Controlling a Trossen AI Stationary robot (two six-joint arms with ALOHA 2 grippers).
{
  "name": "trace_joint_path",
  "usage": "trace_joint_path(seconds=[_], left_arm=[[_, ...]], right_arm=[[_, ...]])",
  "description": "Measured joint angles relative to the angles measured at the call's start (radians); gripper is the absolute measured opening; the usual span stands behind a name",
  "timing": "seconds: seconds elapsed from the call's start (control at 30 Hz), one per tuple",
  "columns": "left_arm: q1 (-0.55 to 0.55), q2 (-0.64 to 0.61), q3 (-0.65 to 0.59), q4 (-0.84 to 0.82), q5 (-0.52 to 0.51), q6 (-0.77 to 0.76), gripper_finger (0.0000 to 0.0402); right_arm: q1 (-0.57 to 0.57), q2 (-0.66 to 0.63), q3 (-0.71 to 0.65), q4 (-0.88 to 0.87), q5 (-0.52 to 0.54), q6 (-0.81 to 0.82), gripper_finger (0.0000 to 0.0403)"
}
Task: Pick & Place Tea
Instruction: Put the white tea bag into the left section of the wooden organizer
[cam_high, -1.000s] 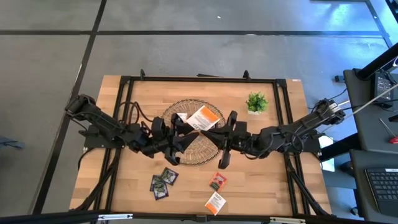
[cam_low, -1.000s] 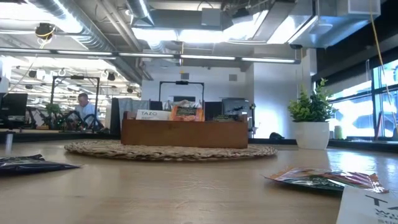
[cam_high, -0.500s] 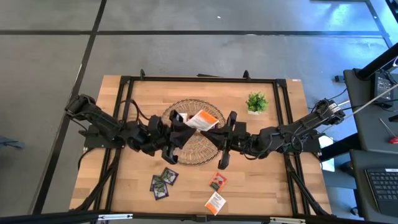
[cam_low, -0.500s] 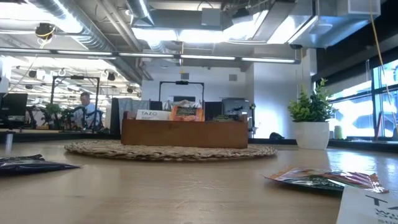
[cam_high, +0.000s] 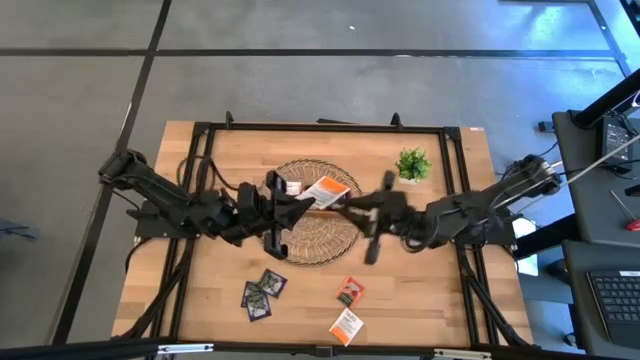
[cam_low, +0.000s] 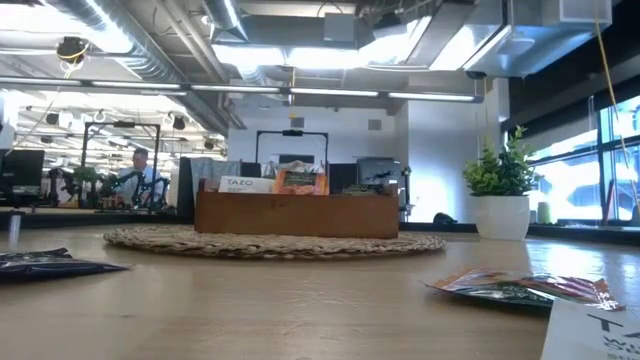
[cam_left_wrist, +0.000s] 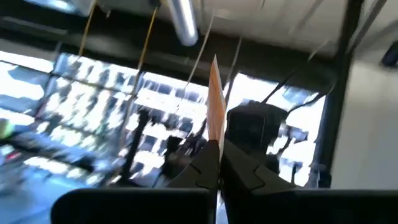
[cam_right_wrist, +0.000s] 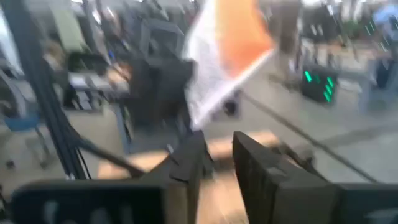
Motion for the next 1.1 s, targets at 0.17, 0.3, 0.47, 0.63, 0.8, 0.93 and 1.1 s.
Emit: trace_joint_path(seconds=[0.17,0.3,0.47,0.63,0.8,0.93,1.1], left_arm=[[0.023,-0.155,0.045,-0.605,-0.122,-0.077,0.0003],[0.120,-0.219,0.197,-1.257,-0.080,-0.301,0.0003],[0.302,-0.175,0.392,-1.784,0.209,-0.416,0.0002],[0.470,-0.073,0.507,-2.083,0.486,-0.357,0.0002],[0.563,0.068,0.524,-2.229,0.625,-0.209,0.0002],[0.599,0.185,0.524,-2.306,0.624,-0.133,0.0002],[0.614,0.298,0.524,-2.311,0.616,-0.041,0.0002]], right_arm=[[0.021,-0.086,0.010,-0.428,0.023,0.220,0.0126],[0.028,-0.142,0.010,-0.653,0.024,0.421,0.0133],[0.028,-0.153,0.009,-0.822,0.025,0.568,0.0134],[0.028,-0.141,0.009,-0.900,0.026,0.630,0.0134],[0.028,-0.119,0.009,-0.924,0.087,0.643,0.0134],[0.026,-0.099,0.009,-0.928,0.102,0.643,0.0134],[0.022,-0.077,0.009,-0.938,0.102,0.645,0.0134]])
